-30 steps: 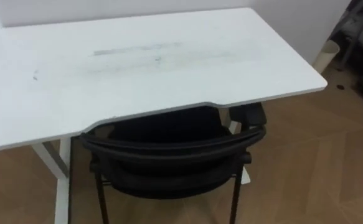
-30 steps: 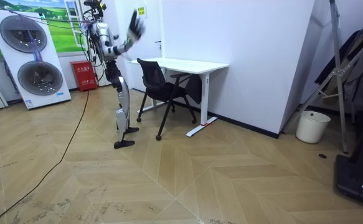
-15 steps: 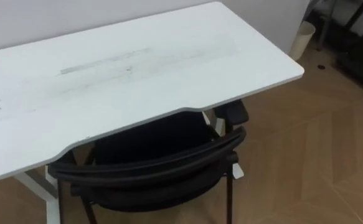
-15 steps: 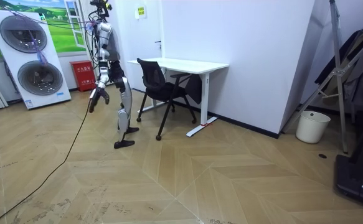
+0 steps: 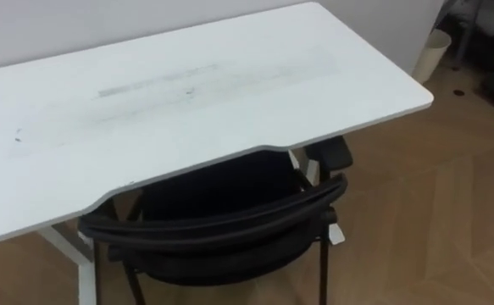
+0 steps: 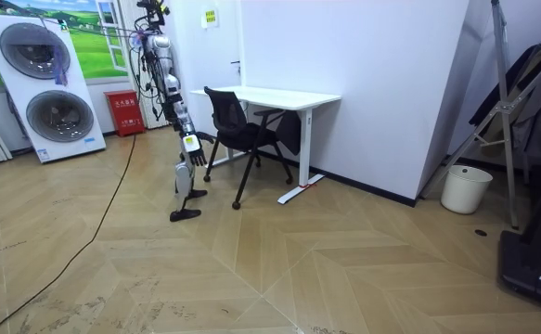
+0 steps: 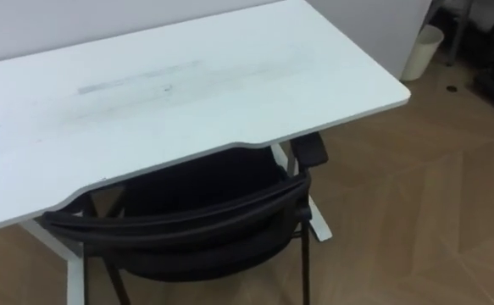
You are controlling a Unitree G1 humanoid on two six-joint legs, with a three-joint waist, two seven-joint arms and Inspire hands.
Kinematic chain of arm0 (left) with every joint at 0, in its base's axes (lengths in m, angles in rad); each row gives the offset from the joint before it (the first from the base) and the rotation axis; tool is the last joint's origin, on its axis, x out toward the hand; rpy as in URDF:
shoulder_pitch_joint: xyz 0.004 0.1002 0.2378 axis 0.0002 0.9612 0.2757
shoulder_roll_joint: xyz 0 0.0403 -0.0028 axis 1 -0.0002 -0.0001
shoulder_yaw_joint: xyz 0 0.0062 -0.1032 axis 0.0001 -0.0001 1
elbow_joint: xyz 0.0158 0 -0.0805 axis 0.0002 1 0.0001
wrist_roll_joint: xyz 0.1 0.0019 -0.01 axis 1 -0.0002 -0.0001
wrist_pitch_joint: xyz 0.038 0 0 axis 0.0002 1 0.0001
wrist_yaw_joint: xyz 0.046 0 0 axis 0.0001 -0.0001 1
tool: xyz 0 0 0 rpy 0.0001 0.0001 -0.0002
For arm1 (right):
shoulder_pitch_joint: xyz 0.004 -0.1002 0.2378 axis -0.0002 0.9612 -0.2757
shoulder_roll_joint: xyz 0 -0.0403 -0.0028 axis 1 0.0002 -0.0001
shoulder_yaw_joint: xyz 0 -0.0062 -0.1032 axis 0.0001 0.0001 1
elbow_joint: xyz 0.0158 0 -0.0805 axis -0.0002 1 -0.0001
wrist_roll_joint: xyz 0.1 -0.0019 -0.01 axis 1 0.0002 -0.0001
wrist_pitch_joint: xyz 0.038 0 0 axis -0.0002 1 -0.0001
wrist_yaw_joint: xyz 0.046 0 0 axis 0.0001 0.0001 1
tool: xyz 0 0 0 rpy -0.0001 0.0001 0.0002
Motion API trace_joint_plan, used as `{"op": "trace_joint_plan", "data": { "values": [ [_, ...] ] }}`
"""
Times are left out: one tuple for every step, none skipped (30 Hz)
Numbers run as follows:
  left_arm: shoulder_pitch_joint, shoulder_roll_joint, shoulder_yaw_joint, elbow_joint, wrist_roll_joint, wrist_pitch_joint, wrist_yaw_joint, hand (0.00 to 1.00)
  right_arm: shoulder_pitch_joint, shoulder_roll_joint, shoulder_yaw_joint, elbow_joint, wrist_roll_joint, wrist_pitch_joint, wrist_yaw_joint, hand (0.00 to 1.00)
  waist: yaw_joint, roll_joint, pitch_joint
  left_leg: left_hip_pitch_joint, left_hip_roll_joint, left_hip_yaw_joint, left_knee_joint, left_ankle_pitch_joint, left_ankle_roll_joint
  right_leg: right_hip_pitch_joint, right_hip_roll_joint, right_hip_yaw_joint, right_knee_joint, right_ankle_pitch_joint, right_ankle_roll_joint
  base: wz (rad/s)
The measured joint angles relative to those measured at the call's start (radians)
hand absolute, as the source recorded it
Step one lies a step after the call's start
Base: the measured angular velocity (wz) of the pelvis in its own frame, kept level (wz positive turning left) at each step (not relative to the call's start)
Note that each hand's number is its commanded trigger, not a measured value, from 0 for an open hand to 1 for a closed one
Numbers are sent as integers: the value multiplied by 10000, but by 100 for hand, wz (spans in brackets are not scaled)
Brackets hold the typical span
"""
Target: Push chair
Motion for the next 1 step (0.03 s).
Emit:
{"op": "trace_joint_plan", "data": {
  "values": [
    [-57, 19, -4, 14, 215, 24, -157, 0, 80, 12, 138, -38, 73, 114, 170, 0, -1, -21, 14, 26, 0, 56, -47, -18, -18, 6, -6, -83, -17, 1, -1, -4]
  ]
}}
